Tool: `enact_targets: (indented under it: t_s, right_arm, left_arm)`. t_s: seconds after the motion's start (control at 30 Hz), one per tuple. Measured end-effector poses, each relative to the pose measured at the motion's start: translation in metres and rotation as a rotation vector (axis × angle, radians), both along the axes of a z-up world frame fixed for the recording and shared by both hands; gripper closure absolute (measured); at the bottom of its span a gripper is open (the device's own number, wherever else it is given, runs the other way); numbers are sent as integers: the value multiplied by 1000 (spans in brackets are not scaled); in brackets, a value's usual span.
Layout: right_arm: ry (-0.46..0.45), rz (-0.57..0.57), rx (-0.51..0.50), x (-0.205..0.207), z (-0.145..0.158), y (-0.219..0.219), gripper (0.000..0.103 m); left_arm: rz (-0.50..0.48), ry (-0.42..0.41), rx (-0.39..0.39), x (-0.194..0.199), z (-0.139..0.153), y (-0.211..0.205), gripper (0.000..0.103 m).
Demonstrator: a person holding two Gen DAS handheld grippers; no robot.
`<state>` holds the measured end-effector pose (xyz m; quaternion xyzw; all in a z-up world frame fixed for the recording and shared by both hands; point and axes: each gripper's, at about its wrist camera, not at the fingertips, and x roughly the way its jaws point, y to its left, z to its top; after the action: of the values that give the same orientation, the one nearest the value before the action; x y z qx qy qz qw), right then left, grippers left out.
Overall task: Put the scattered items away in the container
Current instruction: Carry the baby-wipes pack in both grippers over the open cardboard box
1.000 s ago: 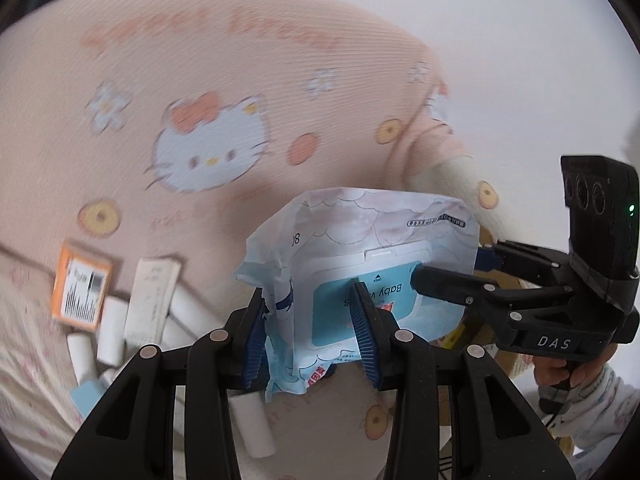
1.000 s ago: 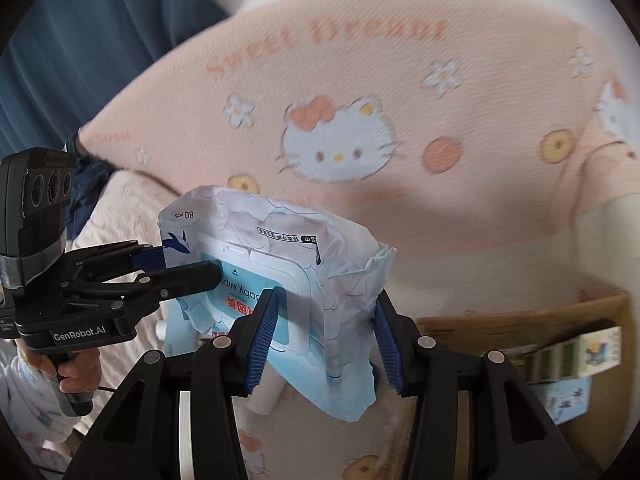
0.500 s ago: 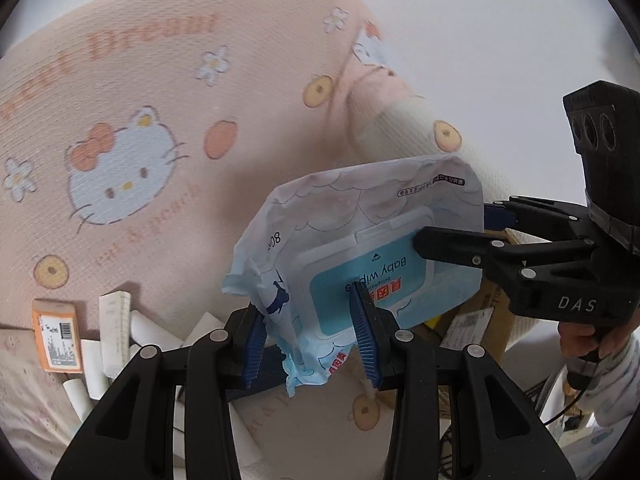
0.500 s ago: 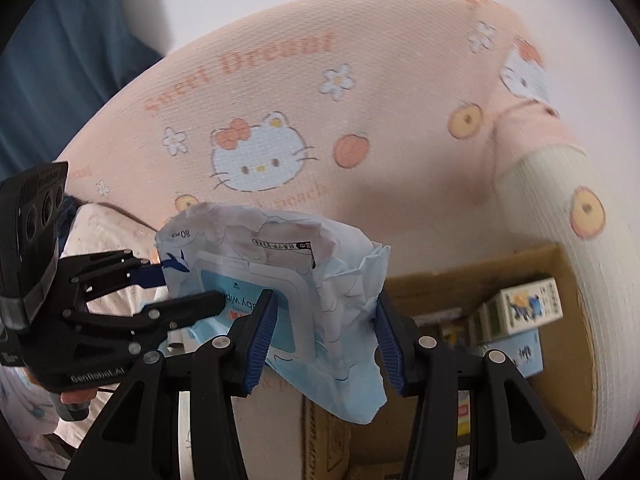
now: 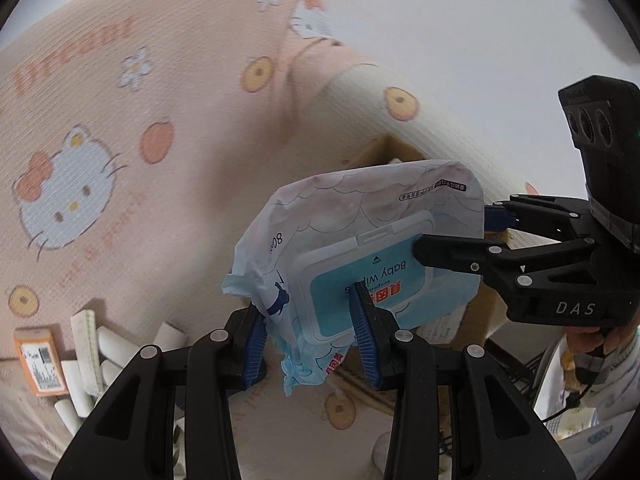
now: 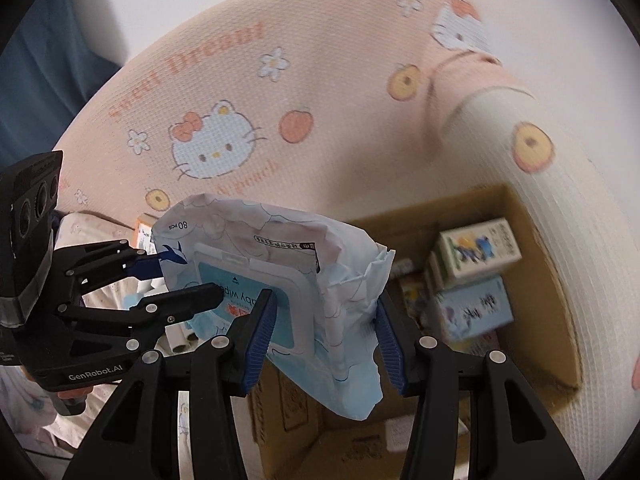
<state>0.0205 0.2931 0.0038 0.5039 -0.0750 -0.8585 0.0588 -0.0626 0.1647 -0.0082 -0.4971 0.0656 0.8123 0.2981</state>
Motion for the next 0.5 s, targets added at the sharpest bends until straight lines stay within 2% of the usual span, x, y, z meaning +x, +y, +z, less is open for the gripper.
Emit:
enact_targets:
  t_s: [0.23,0.5]
  right_arm:
    - [-54,-72,-4,13,-9,34,56]
    - [-155,-102,-1,12,-25,74,56]
  left_arm:
    - [-40,-31,-14,0,-13,40,59]
    - [-44,-171,28,-13,-37,75,59]
